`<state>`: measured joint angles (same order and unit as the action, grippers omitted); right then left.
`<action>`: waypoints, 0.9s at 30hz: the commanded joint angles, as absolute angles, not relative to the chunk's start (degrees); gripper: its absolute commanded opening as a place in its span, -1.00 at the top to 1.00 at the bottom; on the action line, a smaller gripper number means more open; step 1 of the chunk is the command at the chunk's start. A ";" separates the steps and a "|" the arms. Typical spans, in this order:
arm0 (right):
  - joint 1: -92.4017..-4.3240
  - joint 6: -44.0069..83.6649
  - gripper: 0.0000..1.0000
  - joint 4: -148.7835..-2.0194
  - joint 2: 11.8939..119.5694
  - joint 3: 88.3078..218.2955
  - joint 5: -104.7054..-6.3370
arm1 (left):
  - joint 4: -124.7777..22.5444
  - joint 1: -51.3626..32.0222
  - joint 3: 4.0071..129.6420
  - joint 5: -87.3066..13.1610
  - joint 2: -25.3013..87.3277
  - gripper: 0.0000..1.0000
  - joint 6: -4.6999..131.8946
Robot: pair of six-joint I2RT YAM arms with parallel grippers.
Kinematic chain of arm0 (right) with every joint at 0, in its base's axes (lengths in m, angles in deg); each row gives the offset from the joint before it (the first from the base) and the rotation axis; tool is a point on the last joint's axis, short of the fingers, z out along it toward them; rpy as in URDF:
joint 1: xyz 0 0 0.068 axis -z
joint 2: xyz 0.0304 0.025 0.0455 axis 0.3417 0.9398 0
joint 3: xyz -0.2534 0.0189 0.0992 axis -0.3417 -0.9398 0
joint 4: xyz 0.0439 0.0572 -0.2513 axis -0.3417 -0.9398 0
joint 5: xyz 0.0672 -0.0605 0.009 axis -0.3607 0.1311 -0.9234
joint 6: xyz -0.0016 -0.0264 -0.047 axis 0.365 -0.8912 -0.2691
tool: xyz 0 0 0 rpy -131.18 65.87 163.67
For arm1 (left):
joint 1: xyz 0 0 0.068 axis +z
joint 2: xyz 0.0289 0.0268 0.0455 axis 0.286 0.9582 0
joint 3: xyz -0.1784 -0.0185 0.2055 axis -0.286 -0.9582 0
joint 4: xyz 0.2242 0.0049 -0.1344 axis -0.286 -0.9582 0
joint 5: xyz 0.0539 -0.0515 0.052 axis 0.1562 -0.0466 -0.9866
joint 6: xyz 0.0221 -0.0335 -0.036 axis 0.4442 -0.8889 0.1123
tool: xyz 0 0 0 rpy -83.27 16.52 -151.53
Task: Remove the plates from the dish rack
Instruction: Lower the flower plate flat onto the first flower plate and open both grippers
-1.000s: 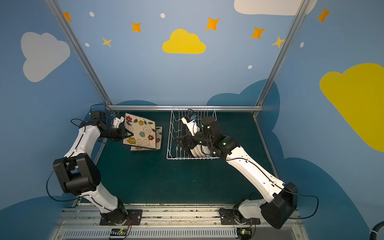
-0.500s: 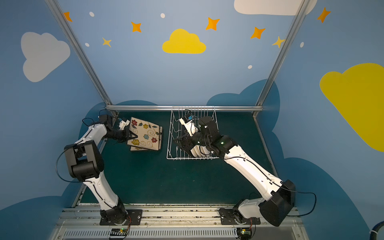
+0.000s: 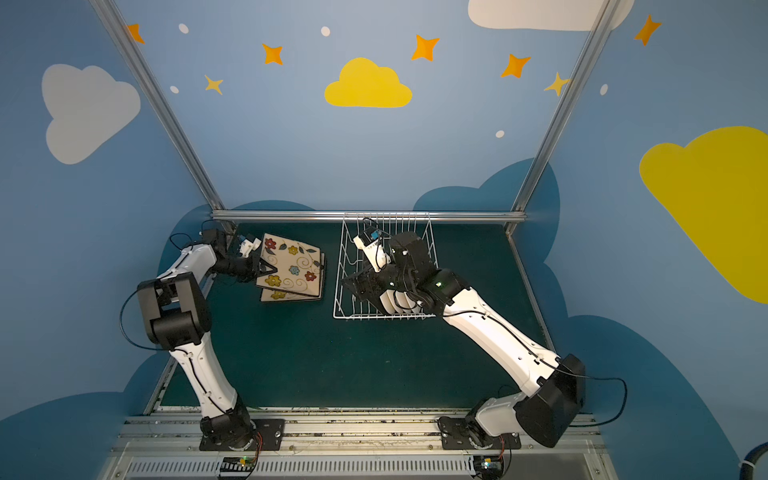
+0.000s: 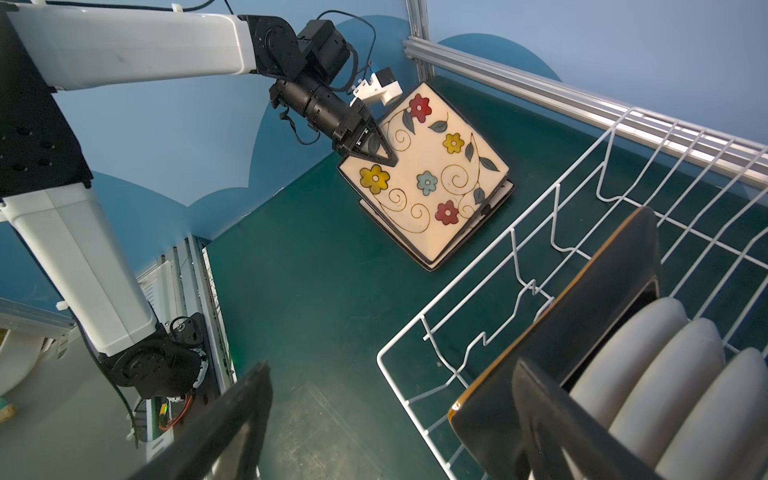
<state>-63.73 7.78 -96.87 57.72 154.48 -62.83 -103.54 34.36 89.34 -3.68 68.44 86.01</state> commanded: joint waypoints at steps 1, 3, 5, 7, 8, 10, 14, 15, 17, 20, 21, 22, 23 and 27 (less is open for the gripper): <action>-64.29 7.51 -0.80 -97.57 58.26 156.42 -62.41 | -104.82 34.60 91.67 1.93 68.13 0.92 89.43; -64.48 7.46 -0.80 -97.69 58.22 156.53 -62.28 | -106.92 34.65 92.17 2.25 68.57 0.89 90.22; -64.56 7.56 -0.80 -97.78 58.17 156.78 -62.13 | -109.08 34.75 92.82 2.03 68.86 0.84 91.60; -64.66 7.66 -0.80 -97.53 57.91 156.85 -61.91 | -109.21 34.88 92.65 1.55 69.01 0.81 91.83; -64.71 7.61 -0.80 -97.28 57.78 156.83 -61.82 | -109.38 34.88 92.72 1.62 69.30 0.79 91.97; -64.80 7.67 -0.80 -97.34 57.65 156.92 -61.68 | -109.98 35.03 93.27 1.39 69.73 0.76 92.09; -64.91 7.67 -0.80 -97.70 57.45 156.98 -61.38 | -110.69 35.16 94.30 1.42 70.77 0.67 91.92; -65.02 7.64 -0.80 -97.76 57.42 156.95 -61.38 | -110.71 35.12 94.48 0.86 70.99 0.64 91.66; -65.15 7.57 -0.80 -97.87 57.43 157.10 -61.30 | -110.62 35.22 94.67 -0.27 71.34 0.58 91.45; -65.23 7.31 -0.80 -98.05 57.72 157.81 -61.21 | -110.75 35.35 95.34 -1.32 72.08 0.56 91.28; -65.30 7.31 -0.80 -98.11 57.85 157.98 -61.20 | -110.79 35.41 95.53 -1.47 72.37 0.55 91.20; -65.29 7.27 -0.80 -98.22 58.04 158.27 -61.20 | -110.75 35.38 95.78 -1.60 72.73 0.54 91.03; -65.39 7.31 -0.80 -98.22 58.14 158.36 -61.20 | -110.79 35.49 96.05 -1.62 73.01 0.52 91.03; -65.63 7.31 -0.80 -98.39 58.76 158.91 -61.11 | -111.66 35.51 97.33 -1.85 74.49 0.52 91.32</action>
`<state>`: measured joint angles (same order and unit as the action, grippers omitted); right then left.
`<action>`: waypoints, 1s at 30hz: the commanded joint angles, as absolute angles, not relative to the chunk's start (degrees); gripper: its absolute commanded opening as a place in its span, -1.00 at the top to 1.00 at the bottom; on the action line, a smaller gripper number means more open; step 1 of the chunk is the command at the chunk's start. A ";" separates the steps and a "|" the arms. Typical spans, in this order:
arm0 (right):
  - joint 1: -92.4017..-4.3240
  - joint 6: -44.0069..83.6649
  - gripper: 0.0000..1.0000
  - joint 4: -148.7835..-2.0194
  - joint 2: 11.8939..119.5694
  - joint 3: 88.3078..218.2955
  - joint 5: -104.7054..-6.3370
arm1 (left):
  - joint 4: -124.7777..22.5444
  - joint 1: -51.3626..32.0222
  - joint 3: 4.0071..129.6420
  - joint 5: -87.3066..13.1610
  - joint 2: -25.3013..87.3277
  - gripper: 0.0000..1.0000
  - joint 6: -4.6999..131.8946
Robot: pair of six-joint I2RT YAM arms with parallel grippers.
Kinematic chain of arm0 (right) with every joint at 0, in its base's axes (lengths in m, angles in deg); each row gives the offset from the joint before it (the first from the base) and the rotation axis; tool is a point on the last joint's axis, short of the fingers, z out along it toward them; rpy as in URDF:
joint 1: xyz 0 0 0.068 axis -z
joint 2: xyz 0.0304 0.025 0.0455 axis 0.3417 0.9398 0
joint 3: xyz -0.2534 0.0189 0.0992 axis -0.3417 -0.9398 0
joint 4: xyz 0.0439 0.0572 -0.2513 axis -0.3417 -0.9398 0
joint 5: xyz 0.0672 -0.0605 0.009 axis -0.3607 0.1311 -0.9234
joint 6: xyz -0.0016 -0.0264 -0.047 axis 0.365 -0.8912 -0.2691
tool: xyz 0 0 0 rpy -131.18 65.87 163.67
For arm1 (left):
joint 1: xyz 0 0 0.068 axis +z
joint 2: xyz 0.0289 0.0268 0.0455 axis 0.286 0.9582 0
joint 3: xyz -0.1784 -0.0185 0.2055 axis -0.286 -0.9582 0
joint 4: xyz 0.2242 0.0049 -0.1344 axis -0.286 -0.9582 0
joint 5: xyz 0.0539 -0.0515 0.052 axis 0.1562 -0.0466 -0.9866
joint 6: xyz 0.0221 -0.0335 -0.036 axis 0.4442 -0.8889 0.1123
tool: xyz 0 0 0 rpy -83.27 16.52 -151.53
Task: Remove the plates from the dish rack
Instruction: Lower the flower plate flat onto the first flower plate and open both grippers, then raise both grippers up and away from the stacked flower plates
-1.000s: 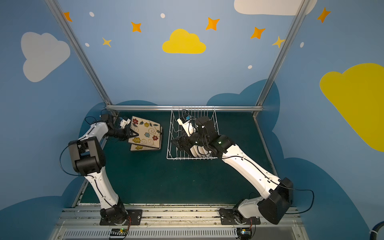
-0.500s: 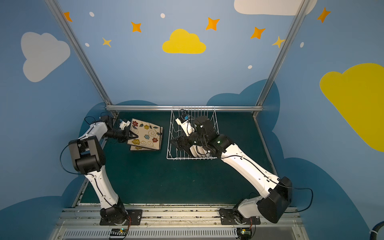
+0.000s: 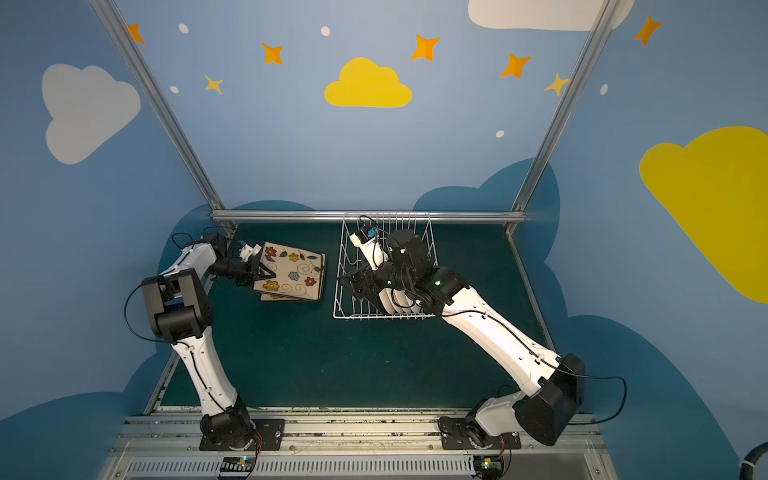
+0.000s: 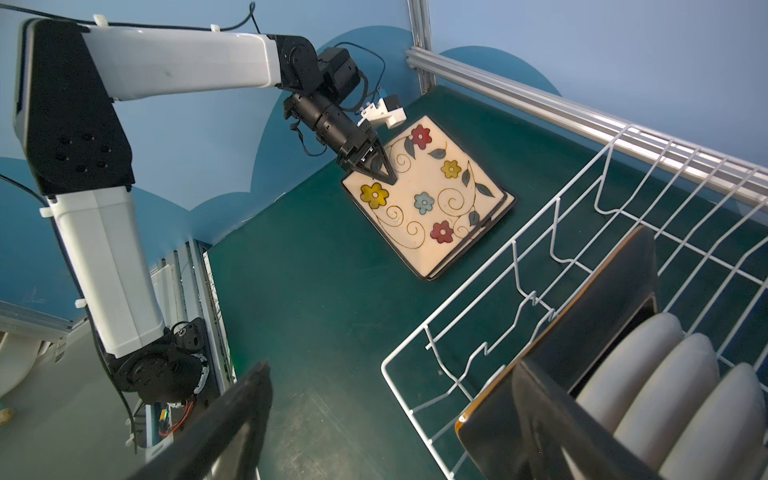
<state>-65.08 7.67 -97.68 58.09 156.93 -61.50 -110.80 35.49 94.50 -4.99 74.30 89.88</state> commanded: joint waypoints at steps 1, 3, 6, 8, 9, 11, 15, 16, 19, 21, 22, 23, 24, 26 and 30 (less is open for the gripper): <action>-65.76 7.31 -0.80 -98.56 58.94 159.09 -61.11 | -111.71 35.60 97.56 -2.29 74.91 0.52 91.19; -65.82 7.31 -0.80 -98.72 59.17 159.35 -61.05 | -111.91 35.59 97.96 -2.67 75.50 0.52 91.23; -65.95 7.31 -0.80 -98.75 59.58 159.66 -60.94 | -111.85 35.61 98.40 -3.31 76.34 0.46 90.86; -66.18 7.40 -0.80 -98.73 59.77 159.80 -60.48 | -112.21 35.69 98.78 -3.77 76.81 0.45 90.99; -66.23 7.53 -0.80 -98.60 59.78 159.80 -60.26 | -112.52 35.67 99.03 -4.03 76.99 0.45 91.10; -66.31 7.68 -0.80 -98.01 59.77 159.57 -60.06 | -112.83 35.62 99.21 -4.64 76.99 0.42 91.10; -66.44 7.90 -0.80 -97.25 59.84 159.44 -60.06 | -112.34 35.81 99.06 -6.54 76.75 0.33 90.54; -66.44 7.90 -0.80 -97.25 59.89 159.42 -60.23 | -112.09 35.87 99.06 -7.05 76.75 0.29 90.13; -66.43 7.63 -0.80 -97.60 59.76 159.51 -60.41 | -112.03 36.56 99.15 -6.96 76.98 0.25 89.20; -66.39 7.36 -0.80 -97.83 59.68 159.40 -60.32 | -112.00 36.61 99.06 -7.73 76.85 0.25 88.99; -66.40 7.31 -0.80 -97.87 59.67 159.33 -60.32 | -111.93 36.68 99.00 -8.30 76.76 0.25 88.92; -66.43 7.19 -0.80 -97.96 59.52 159.36 -60.22 | -111.80 36.68 98.97 -8.65 76.72 0.25 88.90; -66.39 7.22 -0.80 -97.94 59.43 159.34 -60.23 | -111.80 36.78 98.93 -9.10 76.71 0.25 88.77; -66.39 7.22 -0.80 -97.87 59.25 159.32 -60.39 | -111.76 36.99 99.14 -9.90 76.84 0.25 88.54; -66.42 7.07 -0.80 -97.59 58.57 159.11 -60.32 | -111.85 37.39 99.17 -11.32 76.89 0.25 88.22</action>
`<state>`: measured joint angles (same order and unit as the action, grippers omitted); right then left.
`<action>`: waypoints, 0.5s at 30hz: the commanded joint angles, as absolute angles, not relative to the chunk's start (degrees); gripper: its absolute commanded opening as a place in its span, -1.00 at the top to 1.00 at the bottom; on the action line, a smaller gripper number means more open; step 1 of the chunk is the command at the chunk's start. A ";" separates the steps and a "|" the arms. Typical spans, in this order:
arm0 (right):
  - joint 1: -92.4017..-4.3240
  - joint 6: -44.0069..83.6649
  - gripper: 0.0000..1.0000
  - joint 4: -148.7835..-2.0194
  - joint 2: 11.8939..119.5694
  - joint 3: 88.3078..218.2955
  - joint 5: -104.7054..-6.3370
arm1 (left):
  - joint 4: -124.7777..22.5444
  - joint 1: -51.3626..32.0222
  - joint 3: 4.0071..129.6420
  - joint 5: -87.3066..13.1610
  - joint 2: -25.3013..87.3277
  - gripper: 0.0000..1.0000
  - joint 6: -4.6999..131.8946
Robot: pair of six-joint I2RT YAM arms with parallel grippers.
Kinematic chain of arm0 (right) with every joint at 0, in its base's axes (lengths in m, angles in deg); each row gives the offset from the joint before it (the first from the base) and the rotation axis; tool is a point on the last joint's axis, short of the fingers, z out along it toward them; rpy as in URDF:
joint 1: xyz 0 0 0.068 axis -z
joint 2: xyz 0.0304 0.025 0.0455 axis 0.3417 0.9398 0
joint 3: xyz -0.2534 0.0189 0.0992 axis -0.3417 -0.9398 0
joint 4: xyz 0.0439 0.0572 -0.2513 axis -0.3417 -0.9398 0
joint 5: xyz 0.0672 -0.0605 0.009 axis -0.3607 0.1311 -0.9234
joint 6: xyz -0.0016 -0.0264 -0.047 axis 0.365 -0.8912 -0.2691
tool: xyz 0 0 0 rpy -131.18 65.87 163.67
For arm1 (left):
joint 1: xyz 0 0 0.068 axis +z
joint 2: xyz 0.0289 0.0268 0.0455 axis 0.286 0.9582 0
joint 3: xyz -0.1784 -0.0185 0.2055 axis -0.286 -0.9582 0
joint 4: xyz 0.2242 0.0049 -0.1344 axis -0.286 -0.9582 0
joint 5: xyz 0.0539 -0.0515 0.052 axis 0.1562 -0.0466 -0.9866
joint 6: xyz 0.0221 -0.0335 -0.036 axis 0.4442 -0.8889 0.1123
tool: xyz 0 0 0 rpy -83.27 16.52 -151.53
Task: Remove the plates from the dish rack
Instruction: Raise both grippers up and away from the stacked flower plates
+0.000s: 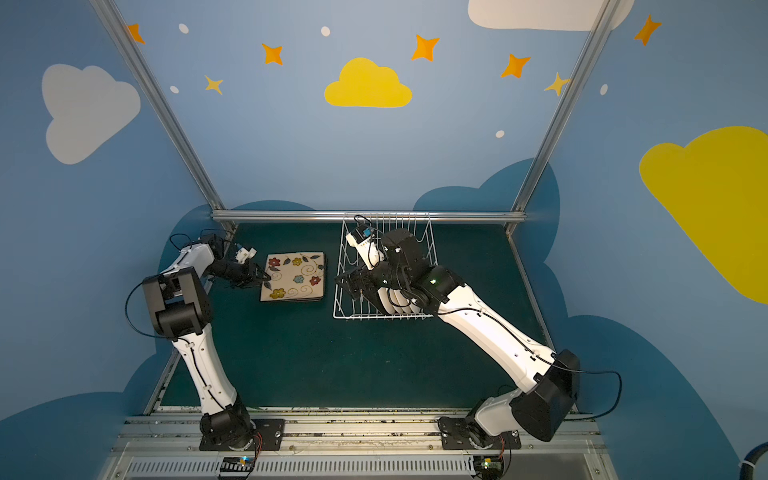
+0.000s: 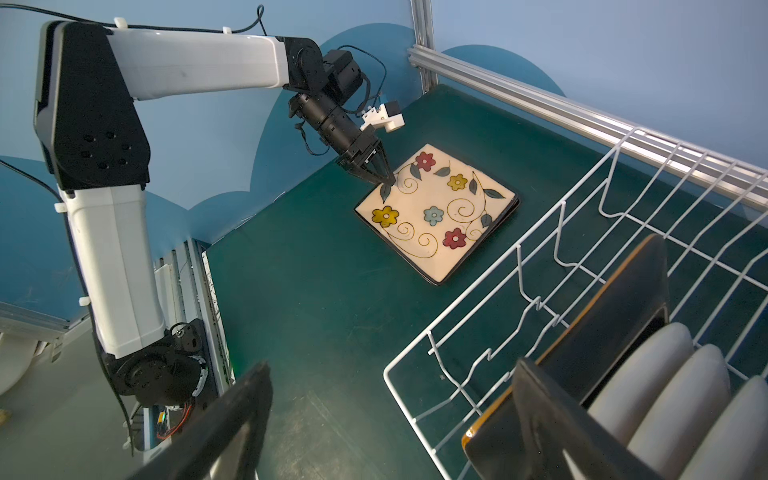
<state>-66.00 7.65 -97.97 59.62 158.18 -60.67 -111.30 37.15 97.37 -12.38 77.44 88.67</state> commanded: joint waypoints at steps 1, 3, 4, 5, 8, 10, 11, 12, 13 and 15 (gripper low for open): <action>-66.39 7.07 -0.80 -97.59 58.27 158.81 -60.24 | -111.69 37.49 99.04 -11.67 76.75 0.25 88.03; -66.41 6.91 -0.80 -97.62 57.87 158.51 -60.15 | -111.35 37.59 98.98 -12.44 76.51 0.24 87.69; -66.42 6.92 -0.80 -97.77 57.74 158.37 -60.06 | -111.12 37.66 98.89 -12.84 76.36 0.24 87.44; -66.44 6.84 -0.80 -97.87 57.57 158.31 -59.98 | -110.99 37.64 98.83 -13.07 76.25 0.24 87.33; -66.42 6.71 -0.80 -97.87 57.30 157.97 -59.66 | -110.71 37.80 99.06 -13.93 76.05 0.23 86.76; -66.39 6.70 -0.80 -97.83 57.21 157.89 -59.51 | -110.47 37.98 99.54 -14.94 75.92 0.20 86.00; -66.46 6.72 -0.80 -97.78 57.22 157.91 -59.45 | -110.44 37.98 99.72 -15.28 75.92 0.19 85.76; -66.39 6.68 -0.80 -97.64 57.21 157.95 -59.40 | -110.44 38.10 99.96 -15.49 75.79 0.17 85.50; -66.39 6.67 -0.80 -97.54 57.21 157.88 -59.28 | -110.45 38.11 100.28 -15.61 75.61 0.15 85.25; -66.43 6.59 -0.80 -97.42 57.21 157.79 -59.09 | -110.52 38.11 100.77 -16.11 75.09 0.12 84.79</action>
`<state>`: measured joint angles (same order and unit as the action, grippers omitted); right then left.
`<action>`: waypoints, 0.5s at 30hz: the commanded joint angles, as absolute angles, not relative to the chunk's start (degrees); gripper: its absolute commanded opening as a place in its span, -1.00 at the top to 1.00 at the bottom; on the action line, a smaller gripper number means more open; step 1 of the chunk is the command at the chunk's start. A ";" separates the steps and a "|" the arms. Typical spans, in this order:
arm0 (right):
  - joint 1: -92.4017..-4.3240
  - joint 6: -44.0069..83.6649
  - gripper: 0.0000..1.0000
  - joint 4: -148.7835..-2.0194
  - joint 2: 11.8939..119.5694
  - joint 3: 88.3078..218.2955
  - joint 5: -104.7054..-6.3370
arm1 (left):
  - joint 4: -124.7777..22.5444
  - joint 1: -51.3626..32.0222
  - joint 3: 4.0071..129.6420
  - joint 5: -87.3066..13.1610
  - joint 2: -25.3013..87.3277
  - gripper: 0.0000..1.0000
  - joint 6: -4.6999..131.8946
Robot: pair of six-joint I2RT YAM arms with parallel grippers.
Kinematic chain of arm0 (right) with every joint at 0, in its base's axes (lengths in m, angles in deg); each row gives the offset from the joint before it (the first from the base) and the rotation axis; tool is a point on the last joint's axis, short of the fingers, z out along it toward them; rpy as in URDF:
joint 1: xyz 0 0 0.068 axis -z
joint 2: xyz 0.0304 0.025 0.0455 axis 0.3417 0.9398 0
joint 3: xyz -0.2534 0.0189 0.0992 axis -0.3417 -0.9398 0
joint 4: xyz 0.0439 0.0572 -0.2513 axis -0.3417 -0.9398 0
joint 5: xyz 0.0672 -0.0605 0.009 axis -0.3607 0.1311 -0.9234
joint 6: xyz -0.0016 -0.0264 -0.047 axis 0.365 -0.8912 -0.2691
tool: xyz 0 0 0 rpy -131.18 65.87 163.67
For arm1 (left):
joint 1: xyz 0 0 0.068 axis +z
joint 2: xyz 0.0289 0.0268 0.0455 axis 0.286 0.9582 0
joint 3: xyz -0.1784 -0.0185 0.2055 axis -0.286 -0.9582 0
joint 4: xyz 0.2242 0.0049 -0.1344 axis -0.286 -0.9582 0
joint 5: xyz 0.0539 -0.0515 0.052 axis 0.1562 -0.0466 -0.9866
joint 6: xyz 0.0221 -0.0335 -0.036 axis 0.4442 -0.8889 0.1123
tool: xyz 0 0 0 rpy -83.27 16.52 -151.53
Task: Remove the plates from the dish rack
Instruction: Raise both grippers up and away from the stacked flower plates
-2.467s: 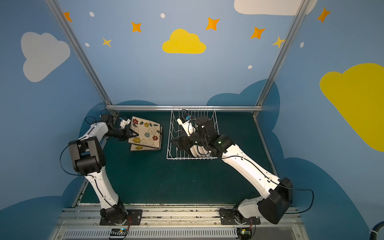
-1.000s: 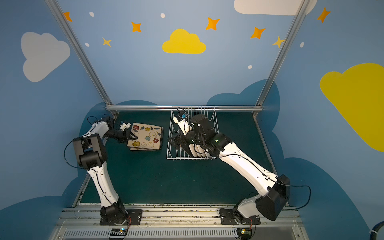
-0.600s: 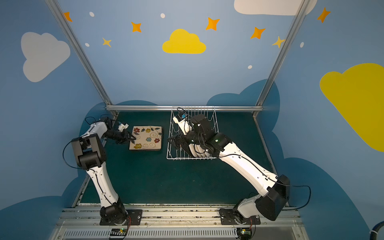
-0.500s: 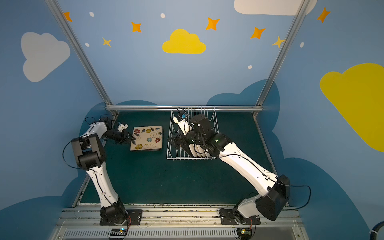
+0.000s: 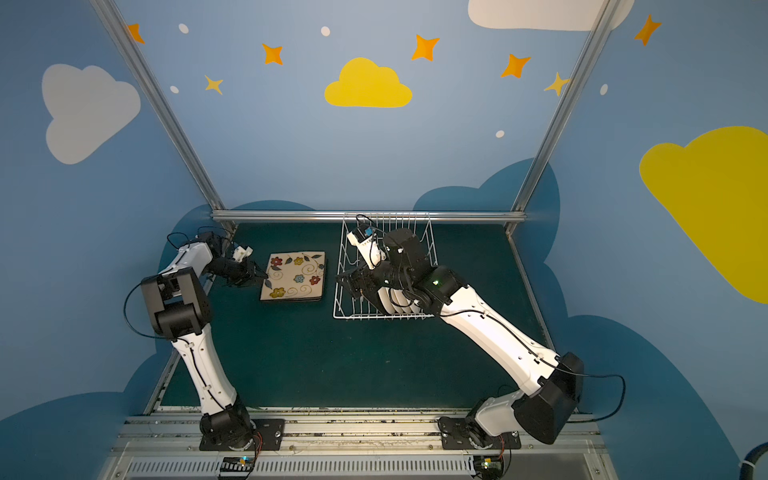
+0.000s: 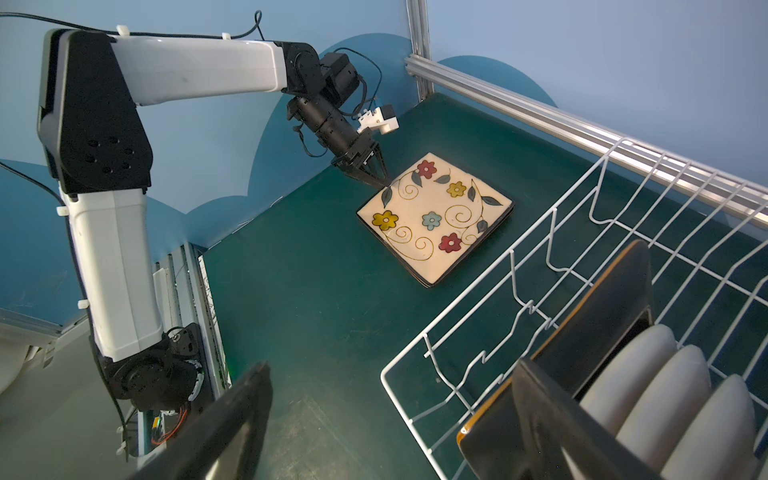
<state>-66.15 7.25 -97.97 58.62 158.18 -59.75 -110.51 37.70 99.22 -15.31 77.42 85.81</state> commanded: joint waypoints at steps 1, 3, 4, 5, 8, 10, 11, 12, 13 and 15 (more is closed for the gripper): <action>-66.44 6.49 -0.80 -97.50 57.18 157.93 -58.99 | -110.53 38.13 100.95 -16.27 74.65 0.08 84.63; -66.43 6.28 -0.80 -97.66 57.12 157.90 -58.71 | -110.28 38.12 100.97 -16.49 73.56 0.05 84.23; -66.39 6.19 -0.80 -97.78 57.03 157.90 -58.36 | -110.33 38.13 101.16 -16.03 72.85 0.06 84.16; -66.39 6.34 -0.80 -97.87 56.95 157.89 -57.81 | -110.44 38.07 101.32 -15.49 72.15 0.05 84.07; -66.43 6.29 -0.80 -97.32 56.27 157.23 -56.44 | -109.46 37.93 100.93 -14.14 68.93 -0.13 83.39; -66.44 6.00 -0.80 -96.97 55.67 156.88 -55.61 | -108.92 37.76 100.82 -13.70 66.52 -0.28 82.86; -66.39 5.78 -0.80 -96.95 55.50 156.83 -55.21 | -108.78 37.64 100.71 -13.39 65.60 -0.34 82.57; -66.45 5.67 -0.80 -96.96 55.18 156.71 -54.82 | -108.54 37.48 100.58 -12.82 64.43 -0.42 82.25; -66.39 5.50 -0.80 -96.92 54.87 156.60 -54.46 | -108.06 37.21 100.08 -12.19 63.04 -0.52 82.08; -66.37 5.01 -0.80 -97.23 54.26 156.37 -54.17 | -106.22 36.58 98.41 -11.90 60.17 -0.67 81.84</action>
<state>-66.22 6.12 -97.94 56.43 157.04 -55.73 -108.00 37.33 99.55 -14.24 64.13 82.33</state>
